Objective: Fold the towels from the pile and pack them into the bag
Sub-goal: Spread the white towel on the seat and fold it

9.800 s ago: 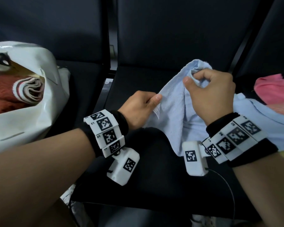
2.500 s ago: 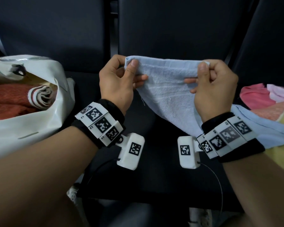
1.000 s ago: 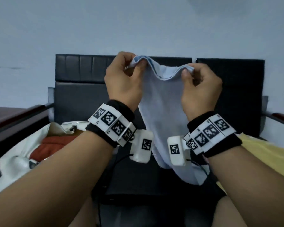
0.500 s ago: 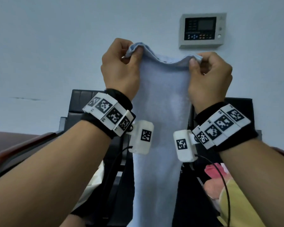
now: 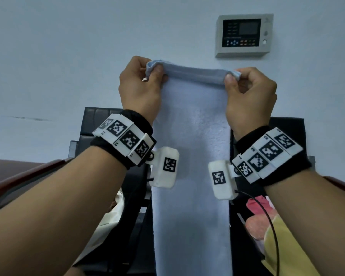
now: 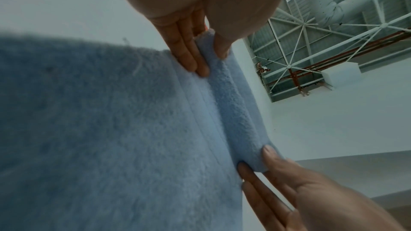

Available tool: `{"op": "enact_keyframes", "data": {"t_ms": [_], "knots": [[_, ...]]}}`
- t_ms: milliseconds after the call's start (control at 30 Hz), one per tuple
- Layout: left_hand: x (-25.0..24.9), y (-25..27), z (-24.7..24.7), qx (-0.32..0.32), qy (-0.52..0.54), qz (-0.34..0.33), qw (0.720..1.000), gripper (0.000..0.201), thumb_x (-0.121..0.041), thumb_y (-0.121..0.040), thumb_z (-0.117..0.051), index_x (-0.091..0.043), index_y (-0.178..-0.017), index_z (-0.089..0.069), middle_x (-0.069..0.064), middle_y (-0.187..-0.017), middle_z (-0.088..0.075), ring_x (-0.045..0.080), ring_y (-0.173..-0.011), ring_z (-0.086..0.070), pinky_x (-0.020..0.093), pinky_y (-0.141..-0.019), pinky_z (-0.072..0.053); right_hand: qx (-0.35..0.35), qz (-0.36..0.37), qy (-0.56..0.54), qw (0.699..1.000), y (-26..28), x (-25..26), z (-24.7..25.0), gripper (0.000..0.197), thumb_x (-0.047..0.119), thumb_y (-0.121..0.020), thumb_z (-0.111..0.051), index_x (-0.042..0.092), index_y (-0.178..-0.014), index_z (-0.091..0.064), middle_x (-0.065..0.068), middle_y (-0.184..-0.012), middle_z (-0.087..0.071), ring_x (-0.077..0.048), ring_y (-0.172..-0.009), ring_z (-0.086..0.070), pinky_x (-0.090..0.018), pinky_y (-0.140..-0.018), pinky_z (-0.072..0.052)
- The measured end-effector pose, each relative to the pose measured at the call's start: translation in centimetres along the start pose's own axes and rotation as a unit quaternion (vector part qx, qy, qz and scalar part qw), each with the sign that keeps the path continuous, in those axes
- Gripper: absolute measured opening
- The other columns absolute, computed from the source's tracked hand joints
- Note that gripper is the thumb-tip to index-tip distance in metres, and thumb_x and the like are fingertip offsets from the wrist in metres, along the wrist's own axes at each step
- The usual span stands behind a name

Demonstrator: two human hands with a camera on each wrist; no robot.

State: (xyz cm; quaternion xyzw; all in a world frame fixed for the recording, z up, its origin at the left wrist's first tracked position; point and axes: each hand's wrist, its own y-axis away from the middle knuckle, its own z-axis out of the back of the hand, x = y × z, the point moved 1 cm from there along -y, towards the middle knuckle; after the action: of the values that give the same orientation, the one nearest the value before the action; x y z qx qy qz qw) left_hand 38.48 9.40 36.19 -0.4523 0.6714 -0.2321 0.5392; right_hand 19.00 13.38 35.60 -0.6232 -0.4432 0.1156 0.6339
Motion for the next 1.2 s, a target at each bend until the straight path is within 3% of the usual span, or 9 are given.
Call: {"op": "enact_keyframes", "data": {"t_ms": [100, 300, 433, 667, 867, 967, 1067, 1200], "knots": [[0.9, 0.3, 0.1, 0.017, -0.002, 0.008, 1.000, 0.013, -0.025, -0.092, -0.069, -0.020, -0.082, -0.062, 0.003, -0.083, -0.074, 0.020, -0.081, -0.076, 0.050, -0.087, -0.060, 0.008, -0.026, 0.014, 1.000, 0.1, -1.1, -0.1, 0.007, 0.026, -0.096, -0.067, 0.022, -0.097, -0.072, 0.018, -0.083, -0.066, -0.001, -0.081, -0.066, -0.023, -0.083, -0.055], [4.0, 0.7, 0.1, 0.046, -0.042, 0.054, 0.997, 0.012, -0.036, -0.078, -0.070, -0.025, -0.076, -0.065, 0.007, -0.082, -0.076, 0.027, -0.085, -0.076, 0.052, -0.088, -0.060, 0.027, -0.093, 0.016, 0.995, 1.0, -4.4, -1.2, 0.005, 0.029, -0.092, -0.068, 0.029, -0.087, -0.070, 0.009, -0.086, -0.073, -0.014, -0.078, -0.070, -0.037, -0.082, -0.058], [6.5, 1.0, 0.2, 0.058, -0.066, 0.070, 0.994, 0.016, -0.050, -0.068, -0.070, -0.034, -0.071, -0.067, 0.007, -0.086, -0.076, 0.028, -0.089, -0.075, 0.052, -0.088, -0.059, 0.042, -0.113, 0.017, 0.993, 1.7, -6.7, -1.9, 0.005, 0.028, -0.092, -0.068, 0.025, -0.089, -0.072, 0.007, -0.085, -0.074, -0.013, -0.079, -0.072, -0.039, -0.082, -0.059], [12.0, 1.6, 0.4, 0.082, -0.104, 0.107, 0.985, 0.017, -0.051, -0.067, -0.068, -0.035, -0.069, -0.065, 0.007, -0.080, -0.076, 0.031, -0.088, -0.074, 0.056, -0.085, -0.059, 0.085, -0.141, 0.029, 0.986, 3.3, -12.1, -3.9, 0.006, 0.028, -0.089, -0.068, 0.026, -0.085, -0.071, 0.003, -0.080, -0.074, -0.017, -0.080, -0.073, -0.043, -0.081, -0.060], [17.5, 1.7, -0.5, 0.089, -0.112, 0.125, 0.982, 0.019, -0.041, -0.072, -0.069, -0.024, -0.073, -0.064, 0.013, -0.082, -0.075, 0.036, -0.087, -0.074, 0.056, -0.083, -0.060, 0.115, -0.161, 0.051, 0.979, 4.6, -17.7, -6.1, 0.012, 0.027, -0.090, -0.066, 0.033, -0.080, -0.066, 0.005, -0.084, -0.074, -0.015, -0.082, -0.073, -0.046, -0.081, -0.060], [20.2, 1.4, -1.3, 0.094, -0.111, 0.134, 0.980, 0.011, -0.035, -0.077, -0.070, -0.027, -0.072, -0.064, 0.011, -0.083, -0.076, 0.032, -0.086, -0.075, 0.055, -0.083, -0.060, 0.118, -0.167, 0.058, 0.977, 4.4, -20.4, -7.4, 0.012, 0.024, -0.092, -0.067, 0.030, -0.082, -0.067, 0.004, -0.085, -0.074, -0.015, -0.084, -0.073, -0.046, -0.081, -0.060], [23.3, 1.0, -2.2, 0.099, -0.116, 0.142, 0.978, 0.009, -0.041, -0.073, -0.070, -0.035, -0.069, -0.064, 0.013, -0.084, -0.075, 0.035, -0.088, -0.073, 0.057, -0.082, -0.059, 0.130, -0.176, 0.080, 0.972, 4.4, -23.2, -8.6, 0.006, 0.023, -0.094, -0.067, 0.024, -0.090, -0.071, 0.006, -0.087, -0.073, -0.013, -0.084, -0.071, -0.043, -0.082, -0.060], [27.4, 0.9, -3.2, 0.115, -0.134, 0.154, 0.972, 0.014, -0.043, -0.076, -0.068, -0.030, -0.072, -0.064, 0.010, -0.082, -0.074, 0.034, -0.087, -0.072, 0.058, -0.082, -0.058, 0.149, -0.185, 0.101, 0.966, 4.9, -26.8, -9.9, 0.006, 0.021, -0.096, -0.065, 0.021, -0.092, -0.070, 0.006, -0.088, -0.072, -0.012, -0.085, -0.070, -0.042, -0.085, -0.059]]}}
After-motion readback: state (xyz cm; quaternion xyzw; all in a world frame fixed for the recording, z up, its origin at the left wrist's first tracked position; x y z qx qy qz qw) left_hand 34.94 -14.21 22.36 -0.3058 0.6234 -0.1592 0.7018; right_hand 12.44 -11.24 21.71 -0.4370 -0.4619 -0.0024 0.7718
